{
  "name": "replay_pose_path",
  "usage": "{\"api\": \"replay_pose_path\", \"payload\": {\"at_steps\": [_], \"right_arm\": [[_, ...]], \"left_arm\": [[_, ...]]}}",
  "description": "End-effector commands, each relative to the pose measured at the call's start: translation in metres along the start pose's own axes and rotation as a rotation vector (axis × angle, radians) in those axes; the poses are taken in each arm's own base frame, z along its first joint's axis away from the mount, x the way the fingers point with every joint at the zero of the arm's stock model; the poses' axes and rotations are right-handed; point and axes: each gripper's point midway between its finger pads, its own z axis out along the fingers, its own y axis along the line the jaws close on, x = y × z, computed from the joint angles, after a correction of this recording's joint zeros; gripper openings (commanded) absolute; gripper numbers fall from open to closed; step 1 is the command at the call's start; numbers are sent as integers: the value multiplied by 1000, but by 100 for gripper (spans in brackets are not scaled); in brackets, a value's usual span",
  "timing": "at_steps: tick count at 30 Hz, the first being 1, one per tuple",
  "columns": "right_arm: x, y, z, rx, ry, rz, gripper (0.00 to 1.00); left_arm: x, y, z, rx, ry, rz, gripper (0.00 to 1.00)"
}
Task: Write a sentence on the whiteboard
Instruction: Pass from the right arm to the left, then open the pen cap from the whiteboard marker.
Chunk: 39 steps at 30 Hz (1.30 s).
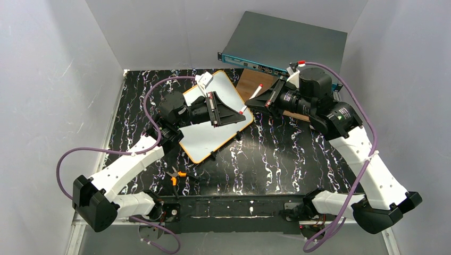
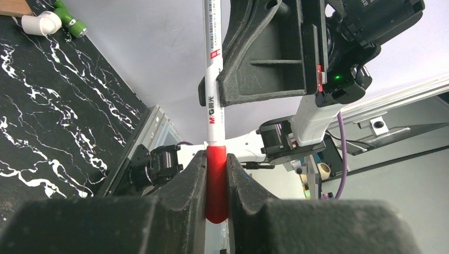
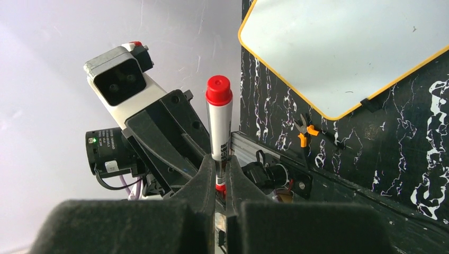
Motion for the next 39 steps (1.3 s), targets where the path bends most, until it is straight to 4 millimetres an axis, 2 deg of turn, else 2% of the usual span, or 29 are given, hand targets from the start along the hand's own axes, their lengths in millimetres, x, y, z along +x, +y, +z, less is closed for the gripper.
{"api": "replay_pose_path", "payload": {"at_steps": [1, 3, 4, 8, 10, 12, 17, 25, 30, 36, 39], "right_arm": [[3, 14, -5, -82, 2, -28, 1], [7, 15, -6, -102, 20, -42, 1], [9, 16, -7, -111, 33, -51, 6], [16, 15, -12, -126, 54, -96, 44], [17, 15, -17, -134, 47, -126, 53], [17, 18, -24, -148, 37, -152, 56], [22, 25, -30, -179, 74, -188, 55], [33, 46, -37, -297, 134, -235, 50], [37, 52, -39, -336, 160, -235, 41], [46, 49, -36, -353, 227, -222, 27], [49, 49, -38, -362, 245, -221, 23]], "left_arm": [[5, -20, -8, 45, 27, 52, 0], [8, -22, -8, 49, 49, 53, 0], [10, -24, -9, 54, 60, 54, 0], [13, -31, -12, 68, 92, 62, 0], [14, -38, -14, 78, 109, 77, 0], [16, -43, -16, 79, 130, 88, 0], [21, -55, -25, 83, 169, 120, 0], [31, -61, -28, 109, 250, 115, 0], [33, -62, -29, 113, 267, 115, 0], [32, -62, -26, 129, 276, 105, 0], [30, -62, -24, 130, 275, 106, 0]]}}
